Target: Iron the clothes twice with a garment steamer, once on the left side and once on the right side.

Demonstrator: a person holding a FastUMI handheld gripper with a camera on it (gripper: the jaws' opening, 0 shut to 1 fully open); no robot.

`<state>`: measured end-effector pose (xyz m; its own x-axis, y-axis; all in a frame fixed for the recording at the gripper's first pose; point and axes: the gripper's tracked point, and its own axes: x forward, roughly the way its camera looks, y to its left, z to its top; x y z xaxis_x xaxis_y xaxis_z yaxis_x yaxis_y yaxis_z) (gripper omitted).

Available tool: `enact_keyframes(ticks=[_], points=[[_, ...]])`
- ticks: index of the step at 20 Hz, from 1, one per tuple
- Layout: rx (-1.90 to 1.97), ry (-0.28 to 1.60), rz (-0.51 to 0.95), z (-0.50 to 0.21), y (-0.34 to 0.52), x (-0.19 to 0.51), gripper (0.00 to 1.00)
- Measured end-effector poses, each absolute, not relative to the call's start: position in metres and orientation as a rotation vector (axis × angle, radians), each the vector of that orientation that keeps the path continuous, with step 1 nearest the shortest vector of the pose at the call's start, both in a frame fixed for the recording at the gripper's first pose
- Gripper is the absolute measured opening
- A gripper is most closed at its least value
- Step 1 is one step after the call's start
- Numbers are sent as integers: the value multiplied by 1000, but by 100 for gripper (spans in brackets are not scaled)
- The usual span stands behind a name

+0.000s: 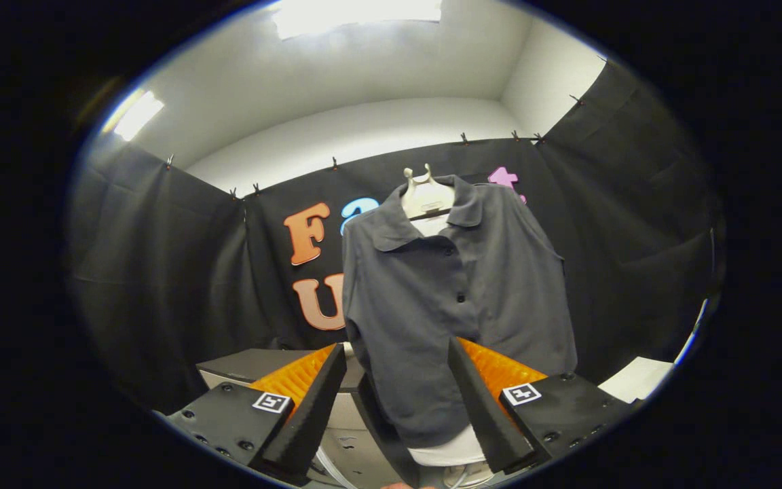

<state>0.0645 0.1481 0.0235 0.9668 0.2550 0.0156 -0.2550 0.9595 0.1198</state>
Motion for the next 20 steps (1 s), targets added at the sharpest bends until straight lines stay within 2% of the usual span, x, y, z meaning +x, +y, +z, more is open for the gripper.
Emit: enact_keyframes(ticks=[9,15,20], points=[[28,62,353,19,266,148,98],[-25,97,360,-1,354,222,98],[-69,200,344,-57,396,274,99]])
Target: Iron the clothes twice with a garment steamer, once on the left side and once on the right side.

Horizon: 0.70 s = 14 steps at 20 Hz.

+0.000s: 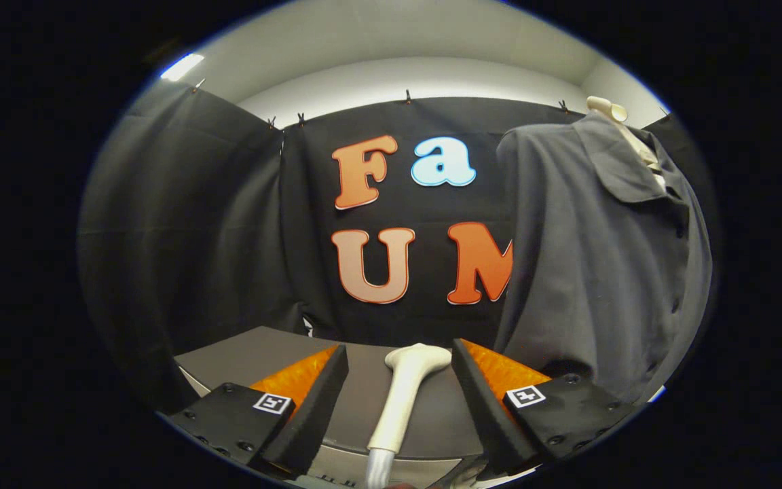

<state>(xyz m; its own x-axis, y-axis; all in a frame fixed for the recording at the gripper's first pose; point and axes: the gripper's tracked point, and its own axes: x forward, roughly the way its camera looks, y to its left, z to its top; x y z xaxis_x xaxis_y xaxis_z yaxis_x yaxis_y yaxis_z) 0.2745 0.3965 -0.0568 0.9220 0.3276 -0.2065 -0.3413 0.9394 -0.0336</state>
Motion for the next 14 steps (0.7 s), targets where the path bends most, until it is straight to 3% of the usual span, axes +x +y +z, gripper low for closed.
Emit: enact_keyframes(ticks=[7,14], points=[[-126,365,272,-131,406,334,100],[-95,552,225,-188,398,341,100]])
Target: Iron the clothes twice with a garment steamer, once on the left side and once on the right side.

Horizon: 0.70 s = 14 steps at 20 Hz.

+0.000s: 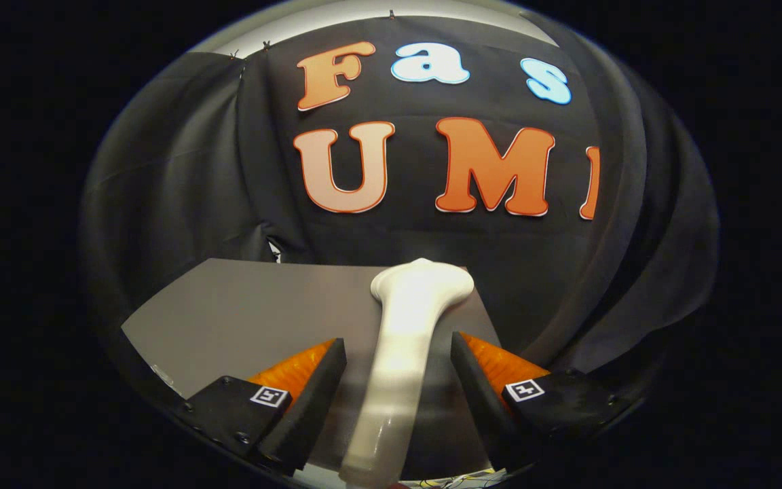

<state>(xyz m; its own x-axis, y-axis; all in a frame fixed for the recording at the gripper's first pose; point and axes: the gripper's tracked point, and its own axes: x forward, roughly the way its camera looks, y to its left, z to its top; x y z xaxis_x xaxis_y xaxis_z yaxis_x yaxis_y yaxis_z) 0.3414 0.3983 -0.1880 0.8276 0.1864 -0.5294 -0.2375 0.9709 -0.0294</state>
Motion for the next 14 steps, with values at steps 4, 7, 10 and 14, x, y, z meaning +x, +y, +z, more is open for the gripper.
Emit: enact_keyframes(ticks=[4,7,10,14], points=[[-80,571,232,-198,397,343,87],[-112,560,232,-199,401,340,71],[-78,539,233,-191,402,332,60],[-112,463,267,-169,411,317,42]])
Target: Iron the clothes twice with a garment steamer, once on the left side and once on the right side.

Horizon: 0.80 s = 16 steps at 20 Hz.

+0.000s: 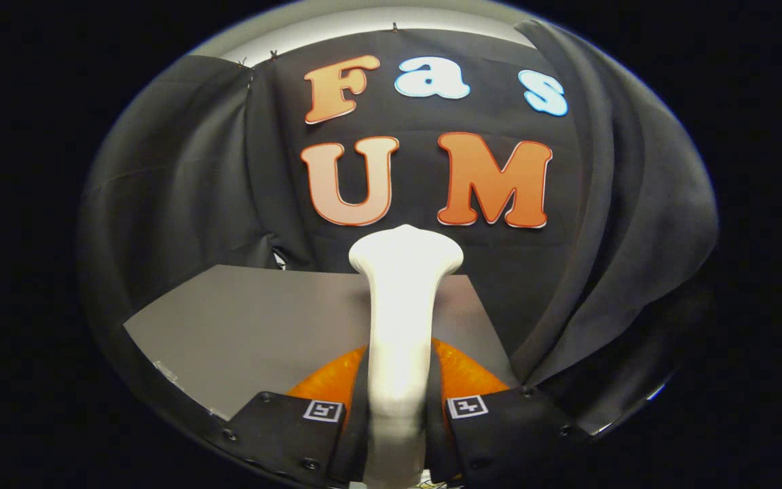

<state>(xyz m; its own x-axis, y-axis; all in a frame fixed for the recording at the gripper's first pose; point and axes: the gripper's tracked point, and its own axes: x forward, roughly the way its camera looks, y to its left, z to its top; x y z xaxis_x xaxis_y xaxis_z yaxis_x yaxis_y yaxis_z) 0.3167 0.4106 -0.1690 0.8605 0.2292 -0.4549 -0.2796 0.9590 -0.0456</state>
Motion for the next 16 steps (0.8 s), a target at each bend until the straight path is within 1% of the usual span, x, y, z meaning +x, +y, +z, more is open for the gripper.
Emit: enact_keyframes(ticks=[4,10,13,16], points=[[-77,446,310,-153,410,285,42],[-72,315,385,-79,405,228,42],[-74,244,407,-40,385,193,42],[-55,215,418,-17,357,165,42]])
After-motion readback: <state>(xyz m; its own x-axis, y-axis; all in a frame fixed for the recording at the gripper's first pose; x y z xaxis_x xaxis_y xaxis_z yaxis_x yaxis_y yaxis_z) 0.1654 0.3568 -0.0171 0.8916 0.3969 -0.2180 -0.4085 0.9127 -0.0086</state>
